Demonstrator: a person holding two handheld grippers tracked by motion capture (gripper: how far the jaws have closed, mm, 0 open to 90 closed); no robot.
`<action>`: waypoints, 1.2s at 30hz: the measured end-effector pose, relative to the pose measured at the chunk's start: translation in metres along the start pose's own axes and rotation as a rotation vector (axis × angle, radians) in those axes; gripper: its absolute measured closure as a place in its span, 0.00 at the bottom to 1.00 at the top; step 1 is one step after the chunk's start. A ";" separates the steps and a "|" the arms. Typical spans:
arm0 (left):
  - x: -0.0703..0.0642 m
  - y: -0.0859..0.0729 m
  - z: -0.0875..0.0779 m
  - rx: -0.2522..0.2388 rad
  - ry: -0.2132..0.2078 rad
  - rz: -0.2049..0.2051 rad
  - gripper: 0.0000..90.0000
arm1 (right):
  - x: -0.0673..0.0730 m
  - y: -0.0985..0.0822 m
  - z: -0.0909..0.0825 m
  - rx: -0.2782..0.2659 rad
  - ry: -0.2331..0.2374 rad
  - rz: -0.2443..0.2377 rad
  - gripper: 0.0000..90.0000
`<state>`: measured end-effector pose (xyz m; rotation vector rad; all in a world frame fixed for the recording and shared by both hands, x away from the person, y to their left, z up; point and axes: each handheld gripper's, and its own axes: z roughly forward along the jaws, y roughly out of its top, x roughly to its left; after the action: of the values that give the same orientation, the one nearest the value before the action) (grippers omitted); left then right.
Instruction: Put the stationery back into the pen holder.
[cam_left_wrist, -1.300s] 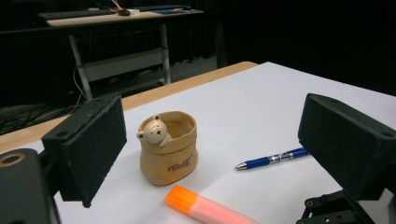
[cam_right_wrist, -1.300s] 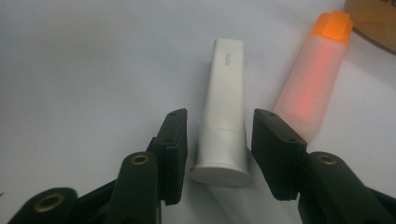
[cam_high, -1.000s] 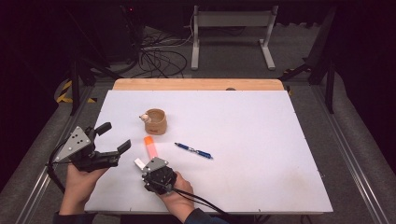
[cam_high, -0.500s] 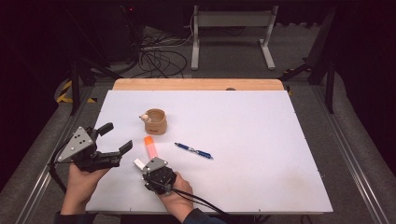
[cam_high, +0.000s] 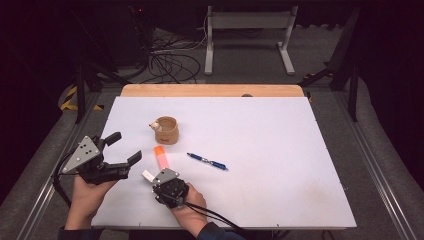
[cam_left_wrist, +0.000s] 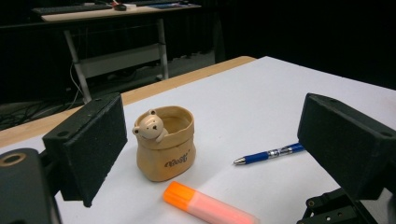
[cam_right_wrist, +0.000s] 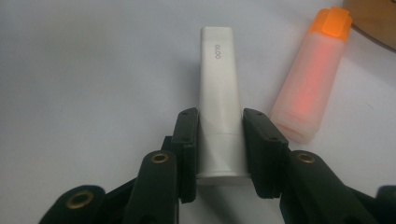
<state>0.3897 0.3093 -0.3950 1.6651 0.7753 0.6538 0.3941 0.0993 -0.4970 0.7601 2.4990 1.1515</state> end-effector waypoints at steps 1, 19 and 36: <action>0.000 0.000 0.000 -0.001 -0.001 0.002 0.10 | 0.000 0.000 0.000 0.002 0.001 0.000 0.75; -0.002 0.001 0.002 0.004 -0.008 0.007 0.10 | -0.001 0.002 0.004 0.019 0.001 0.000 0.75; 0.004 -0.004 0.000 0.017 -0.012 0.013 0.13 | -0.007 0.004 -0.006 -0.008 0.021 -0.021 0.76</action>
<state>0.3909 0.3129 -0.3991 1.6891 0.7636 0.6476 0.3987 0.0939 -0.4900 0.7214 2.5121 1.1678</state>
